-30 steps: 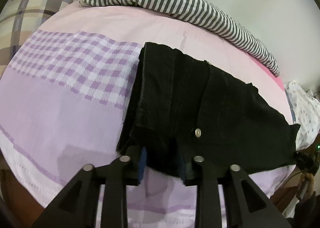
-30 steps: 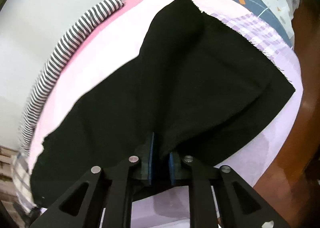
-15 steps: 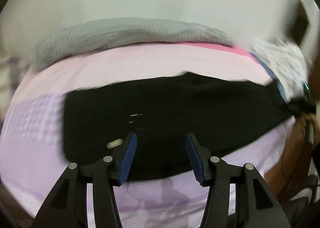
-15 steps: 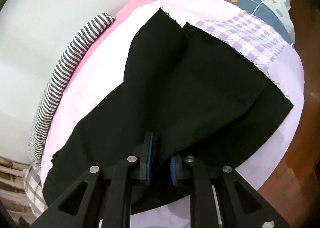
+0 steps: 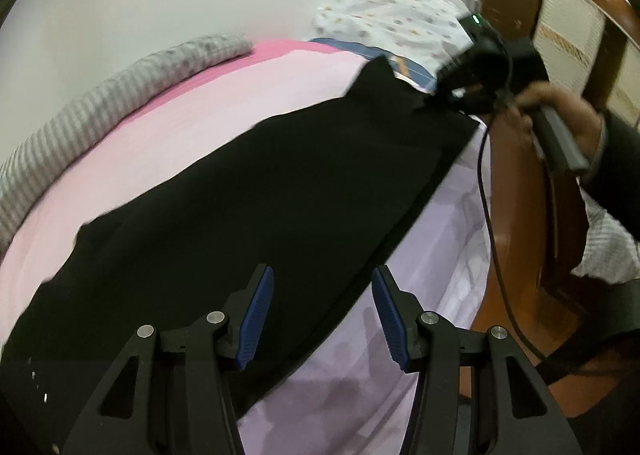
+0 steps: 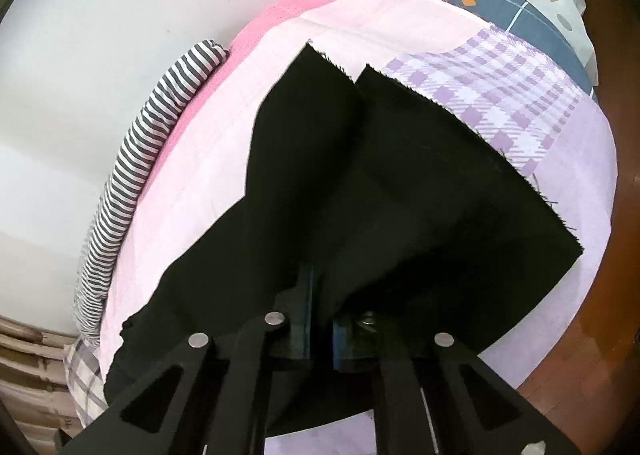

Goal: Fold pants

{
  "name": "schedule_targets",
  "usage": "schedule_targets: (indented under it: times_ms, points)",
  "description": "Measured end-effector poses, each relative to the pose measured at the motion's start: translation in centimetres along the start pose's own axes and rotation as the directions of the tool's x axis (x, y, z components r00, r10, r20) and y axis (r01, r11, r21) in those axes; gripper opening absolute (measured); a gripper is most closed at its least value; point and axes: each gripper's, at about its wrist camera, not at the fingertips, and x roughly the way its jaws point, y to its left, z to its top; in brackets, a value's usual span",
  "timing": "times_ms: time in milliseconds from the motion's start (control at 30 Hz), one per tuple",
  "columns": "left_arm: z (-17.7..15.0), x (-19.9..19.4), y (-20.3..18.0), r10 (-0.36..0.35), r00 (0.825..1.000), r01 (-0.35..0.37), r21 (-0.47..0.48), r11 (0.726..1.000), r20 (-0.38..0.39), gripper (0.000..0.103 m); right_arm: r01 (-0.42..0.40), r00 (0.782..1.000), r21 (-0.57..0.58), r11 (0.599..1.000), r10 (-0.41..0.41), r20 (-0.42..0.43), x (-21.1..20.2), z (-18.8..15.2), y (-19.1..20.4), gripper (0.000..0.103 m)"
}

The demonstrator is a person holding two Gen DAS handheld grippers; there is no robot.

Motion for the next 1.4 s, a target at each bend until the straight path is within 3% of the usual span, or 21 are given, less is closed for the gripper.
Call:
schedule_targets:
  times_ms: [167, 367, 400, 467, 567, 1133, 1400]
  points:
    - [1.0, 2.4, -1.6, -0.026, 0.999, 0.027, 0.013, 1.000, -0.024, 0.052, -0.027, 0.999, -0.004, 1.000, 0.027, 0.028, -1.6, 0.6, 0.7, 0.005]
    - [1.9, 4.7, -2.3, 0.065, 0.997, -0.063, 0.028, 0.998, -0.043, 0.052, -0.033, 0.999, -0.017, 0.999, 0.034, 0.032, -2.5, 1.2, 1.3, 0.005]
    - [2.0, 5.0, -2.3, 0.071, 0.996, -0.070, 0.033, 0.997, -0.048, 0.049, -0.038, 0.999, -0.016, 0.999, 0.038, 0.031, -2.6, 1.2, 1.1, 0.005]
    - [2.0, 5.6, -2.3, 0.059, 0.996, -0.056, 0.042, 0.998, -0.061, 0.014, -0.035, 0.999, -0.021, 0.999, 0.036, 0.030, -2.7, 1.0, 0.9, 0.006]
    - [2.0, 5.9, -2.4, 0.064, 0.996, -0.061, 0.049, 0.997, -0.064, 0.009, -0.034, 0.999, -0.006, 0.999, 0.034, 0.026, -2.4, 1.0, 0.3, 0.008]
    - [1.8, 6.0, -2.9, 0.088, 0.994, -0.081, 0.099, 0.992, -0.065, 0.009, 0.049, 0.996, 0.125, 0.991, -0.058, 0.063, -2.8, 2.5, -4.9, 0.010]
    - [1.9, 6.0, -3.2, 0.098, 0.993, -0.091, 0.106, 0.990, -0.068, 0.009, 0.087, 0.990, 0.046, 0.995, -0.092, 0.111, -4.8, 2.4, -4.7, 0.004]
